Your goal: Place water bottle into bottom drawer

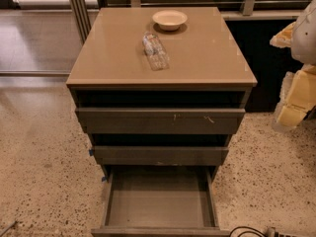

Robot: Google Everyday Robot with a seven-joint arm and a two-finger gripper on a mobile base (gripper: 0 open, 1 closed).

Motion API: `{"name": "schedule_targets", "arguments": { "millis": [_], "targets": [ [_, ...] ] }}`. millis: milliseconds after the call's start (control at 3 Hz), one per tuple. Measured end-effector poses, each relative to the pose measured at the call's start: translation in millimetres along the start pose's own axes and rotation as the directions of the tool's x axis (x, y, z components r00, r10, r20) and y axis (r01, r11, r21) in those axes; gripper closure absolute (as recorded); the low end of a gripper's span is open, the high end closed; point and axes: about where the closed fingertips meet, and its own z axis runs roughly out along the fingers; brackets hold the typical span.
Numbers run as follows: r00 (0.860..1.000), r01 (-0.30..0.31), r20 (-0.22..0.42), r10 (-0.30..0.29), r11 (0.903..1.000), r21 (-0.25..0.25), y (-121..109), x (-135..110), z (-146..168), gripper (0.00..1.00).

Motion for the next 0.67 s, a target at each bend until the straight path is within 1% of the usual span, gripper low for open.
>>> {"name": "schedule_targets", "arguments": {
  "millis": [333, 667],
  "targets": [
    [1.0, 0.0, 0.0, 0.0, 1.0, 0.0, 0, 0, 0, 0.0],
    [0.999, 0.042, 0.004, -0.042, 0.9985, 0.037, -21, -11, 1, 0.0]
  ]
}}
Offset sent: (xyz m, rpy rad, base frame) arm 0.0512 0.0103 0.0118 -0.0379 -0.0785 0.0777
